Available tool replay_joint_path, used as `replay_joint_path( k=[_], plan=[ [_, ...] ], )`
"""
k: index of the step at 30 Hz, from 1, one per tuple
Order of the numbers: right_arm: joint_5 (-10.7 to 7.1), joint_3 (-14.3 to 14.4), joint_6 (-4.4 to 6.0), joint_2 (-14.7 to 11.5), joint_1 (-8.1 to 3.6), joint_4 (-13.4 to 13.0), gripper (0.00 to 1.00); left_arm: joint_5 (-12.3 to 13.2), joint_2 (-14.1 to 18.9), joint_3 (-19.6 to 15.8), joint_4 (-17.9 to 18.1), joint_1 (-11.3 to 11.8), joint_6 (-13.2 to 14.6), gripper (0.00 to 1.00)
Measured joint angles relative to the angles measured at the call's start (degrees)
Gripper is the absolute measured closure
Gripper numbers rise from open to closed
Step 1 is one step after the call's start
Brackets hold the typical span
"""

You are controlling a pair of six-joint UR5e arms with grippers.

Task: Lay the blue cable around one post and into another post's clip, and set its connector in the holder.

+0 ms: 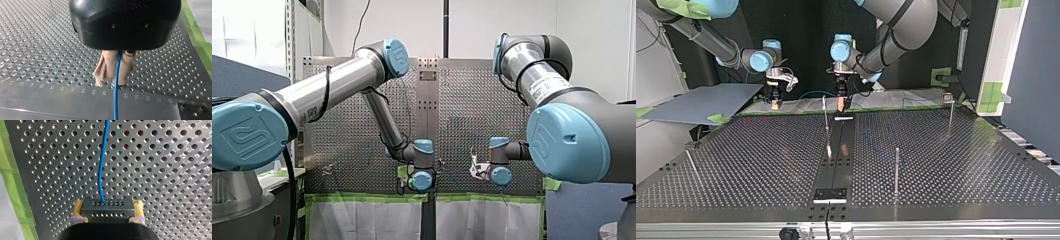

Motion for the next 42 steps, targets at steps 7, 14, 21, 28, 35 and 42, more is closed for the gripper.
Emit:
replay_joint_path(
  k=[7, 14, 21, 28, 35, 42],
  plan=[
    [-0.29, -1.49, 0.58, 0.04, 0.00, 1.42, 1.00, 0.33, -0.02, 0.01, 0.72, 0.26, -0.11, 0.93],
    [-0.81, -3.40, 1.06, 0.07, -0.07, 3.65, 1.00, 0.46, -0.02, 0.01, 1.55, 0.51, 1.53, 0.93],
    [-0.64, -3.76, 0.53, 0.16, -0.73, 4.04, 1.00, 0.62, -0.11, 0.01, 1.48, 0.54, 4.26, 0.93],
    [-0.45, -3.79, 0.41, 0.28, -1.48, 3.46, 1.00, 1.10, -0.56, 0.29, 1.38, 0.83, 4.95, 0.93],
    [-0.52, -3.80, 0.42, 0.40, -1.73, 2.59, 1.00, 1.63, -1.76, 2.22, -0.66, 1.19, 4.04, 0.93],
    [-1.02, -4.04, 0.51, 0.48, -2.04, 1.26, 1.00, 2.24, -1.94, 3.34, -0.82, 1.62, 2.10, 0.93]
  ],
)
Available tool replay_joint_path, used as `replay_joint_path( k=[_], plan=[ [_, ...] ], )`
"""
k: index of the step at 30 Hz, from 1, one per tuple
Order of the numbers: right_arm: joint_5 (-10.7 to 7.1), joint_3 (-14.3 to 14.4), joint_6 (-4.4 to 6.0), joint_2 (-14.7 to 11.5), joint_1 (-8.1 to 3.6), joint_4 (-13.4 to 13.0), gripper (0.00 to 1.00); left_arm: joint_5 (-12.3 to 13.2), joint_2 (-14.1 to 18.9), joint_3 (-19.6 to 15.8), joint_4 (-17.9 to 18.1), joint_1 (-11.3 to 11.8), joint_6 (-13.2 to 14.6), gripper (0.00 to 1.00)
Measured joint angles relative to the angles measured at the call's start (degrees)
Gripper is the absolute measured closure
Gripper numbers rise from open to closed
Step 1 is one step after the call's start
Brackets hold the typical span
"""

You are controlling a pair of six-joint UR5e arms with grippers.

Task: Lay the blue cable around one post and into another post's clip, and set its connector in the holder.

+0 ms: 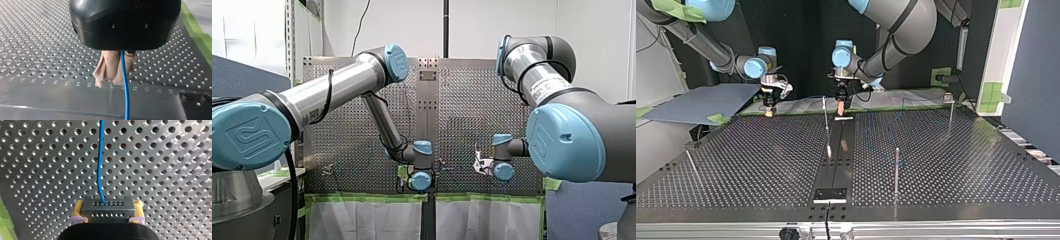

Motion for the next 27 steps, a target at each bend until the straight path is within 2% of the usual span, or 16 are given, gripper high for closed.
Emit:
replay_joint_path(
  k=[14, 17, 21, 27],
  plan=[
    [-0.56, -2.21, 0.06, 0.61, -0.37, 0.50, 1.00, 0.71, -0.02, 1.09, -0.23, 0.93, -0.35, 0.96],
    [-0.54, -3.30, -0.38, 1.58, -0.47, 1.48, 1.00, 0.79, -0.02, 1.37, -0.37, 1.10, -0.41, 0.96],
    [0.09, -5.33, -1.47, 3.49, -0.51, 3.46, 1.00, 0.76, -0.02, 1.76, -0.63, 1.26, -0.26, 0.96],
    [0.43, -7.40, -1.63, 4.51, -0.78, 5.58, 1.00, 0.79, -0.02, 2.49, -1.18, 1.84, 0.44, 0.98]
  ],
)
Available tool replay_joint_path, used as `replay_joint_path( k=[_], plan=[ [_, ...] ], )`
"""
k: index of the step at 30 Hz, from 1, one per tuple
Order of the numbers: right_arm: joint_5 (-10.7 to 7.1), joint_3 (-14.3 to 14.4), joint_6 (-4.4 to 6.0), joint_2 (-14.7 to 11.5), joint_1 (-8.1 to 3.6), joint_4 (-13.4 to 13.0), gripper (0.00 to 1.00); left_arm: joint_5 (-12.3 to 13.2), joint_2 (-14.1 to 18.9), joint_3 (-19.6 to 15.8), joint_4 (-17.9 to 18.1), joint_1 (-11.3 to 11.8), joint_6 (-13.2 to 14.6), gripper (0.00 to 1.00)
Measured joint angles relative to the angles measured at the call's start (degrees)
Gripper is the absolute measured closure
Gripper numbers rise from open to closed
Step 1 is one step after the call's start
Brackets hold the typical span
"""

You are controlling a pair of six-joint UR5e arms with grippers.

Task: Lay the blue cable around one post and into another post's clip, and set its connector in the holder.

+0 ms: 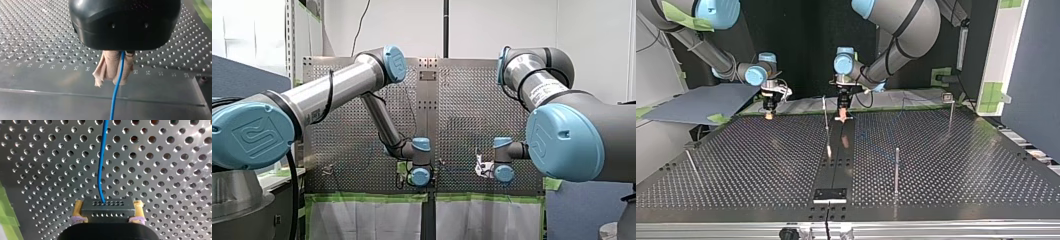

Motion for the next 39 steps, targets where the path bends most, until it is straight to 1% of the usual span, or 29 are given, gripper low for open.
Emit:
replay_joint_path(
  k=[3, 9, 14, 16, 18, 19, 20, 21, 22, 23, 24, 28, 32, 35, 39],
  plan=[
    [0.08, -1.20, -0.12, 0.07, -0.43, 1.05, 1.00, 0.17, 0.00, 0.42, -0.47, 0.22, 0.08, 0.98],
    [0.98, -3.03, 0.18, 0.10, -1.39, 2.67, 1.00, 0.38, 0.00, 0.93, -1.32, 0.49, 0.07, 0.98],
    [1.20, -3.32, 0.18, 0.12, -1.50, 3.20, 1.00, 0.83, 0.00, 0.98, -1.99, 0.63, 0.12, 0.98],
    [1.21, -3.33, 0.11, 0.12, -1.43, 3.35, 1.00, 1.49, 0.00, 0.99, -2.52, 0.57, 0.16, 0.86],
    [1.21, -3.34, 0.04, 0.14, -1.29, 3.45, 1.00, 2.05, 0.02, 0.98, -3.19, 0.41, 0.37, 0.86],
    [1.22, -3.34, 0.02, 0.14, -1.25, 3.47, 1.00, 2.30, 0.04, 0.98, -3.73, 0.29, 0.56, 0.54],
    [1.21, -3.35, 0.01, 0.15, -1.21, 3.50, 1.00, 2.46, 0.06, 0.97, -4.15, 0.22, 0.66, 0.54],
    [1.20, -3.35, -0.01, 0.15, -1.15, 3.52, 1.00, 2.55, 0.06, 0.97, -4.56, 0.17, 0.72, 0.36],
    [1.18, -3.35, -0.02, 0.16, -1.11, 3.53, 1.00, 2.60, 0.07, 0.97, -5.10, 0.10, 0.76, 0.06],
    [1.18, -3.35, -0.04, 0.16, -1.08, 3.53, 1.00, 2.59, 0.07, 0.96, -5.51, 0.06, 0.78, 0.06],
    [1.16, -3.35, -0.04, 0.17, -1.03, 3.55, 1.00, 2.48, 0.07, 0.94, -5.93, 0.04, 0.78, 0.00],
    [1.14, -3.34, -0.05, 0.18, -0.86, 3.78, 1.00, 1.24, 0.23, 0.69, -8.13, -0.04, 0.86, 0.00],
    [1.18, -3.34, -0.03, 0.21, -0.76, 4.24, 1.00, 0.89, 0.53, 0.61, -10.17, -0.28, 1.27, 0.00],
    [1.21, -3.35, -0.01, 0.23, -0.74, 4.63, 1.00, 1.15, 1.31, 0.00, -11.63, -0.47, 2.00, 0.00],
    [1.21, -3.35, 0.07, 0.26, -0.75, 4.89, 1.00, 2.52, 2.98, -1.60, -13.52, -0.57, 2.96, 0.00]
  ],
)
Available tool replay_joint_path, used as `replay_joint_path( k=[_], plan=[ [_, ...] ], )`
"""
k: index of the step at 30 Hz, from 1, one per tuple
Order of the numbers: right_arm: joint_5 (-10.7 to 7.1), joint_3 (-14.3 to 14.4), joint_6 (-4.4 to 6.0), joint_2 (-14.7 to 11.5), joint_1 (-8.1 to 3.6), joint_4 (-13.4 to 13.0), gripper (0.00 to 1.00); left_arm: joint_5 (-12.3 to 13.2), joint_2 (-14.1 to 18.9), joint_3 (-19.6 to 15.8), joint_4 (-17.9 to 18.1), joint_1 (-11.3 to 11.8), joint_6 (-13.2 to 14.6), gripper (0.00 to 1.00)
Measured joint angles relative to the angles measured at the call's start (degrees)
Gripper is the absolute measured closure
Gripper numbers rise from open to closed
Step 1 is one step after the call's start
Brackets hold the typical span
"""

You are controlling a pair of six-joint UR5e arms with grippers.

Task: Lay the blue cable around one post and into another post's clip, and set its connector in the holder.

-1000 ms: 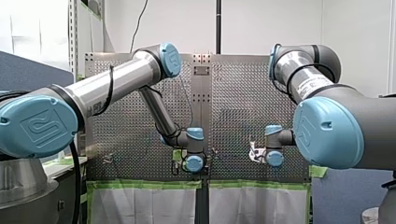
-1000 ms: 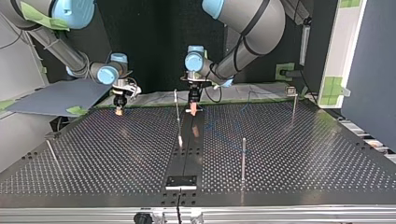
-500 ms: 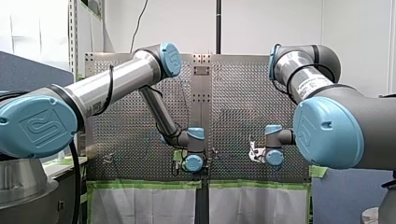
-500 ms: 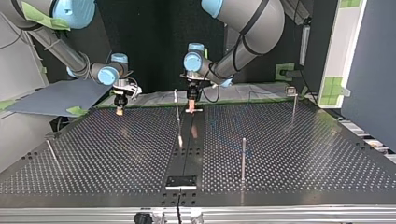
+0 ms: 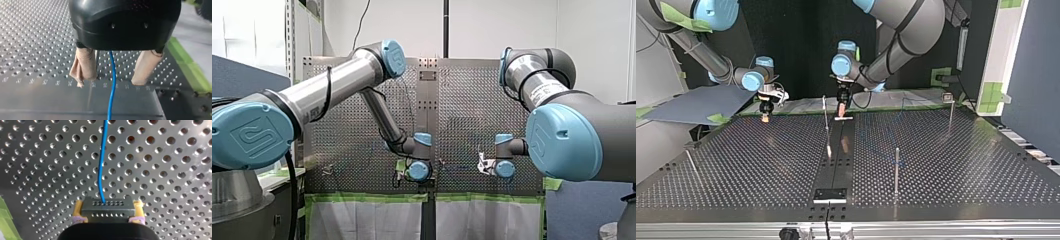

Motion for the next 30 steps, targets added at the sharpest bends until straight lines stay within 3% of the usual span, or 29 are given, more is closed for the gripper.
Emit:
replay_joint_path(
  k=[5, 13, 30],
  plan=[
    [0.01, 0.00, 0.20, 0.01, -0.02, 0.02, 1.00, 2.07, 2.73, -2.71, -2.76, -0.44, 1.24, 0.00],
    [-0.06, 0.03, 0.59, 0.01, -0.32, 0.51, 1.00, 2.63, 6.38, -6.48, -6.44, -1.59, 2.79, 0.00],
    [-0.29, 0.00, 1.63, 0.09, -0.33, 0.45, 1.00, 6.39, 11.20, -7.02, -8.66, -5.05, 1.02, 0.00]
  ],
)
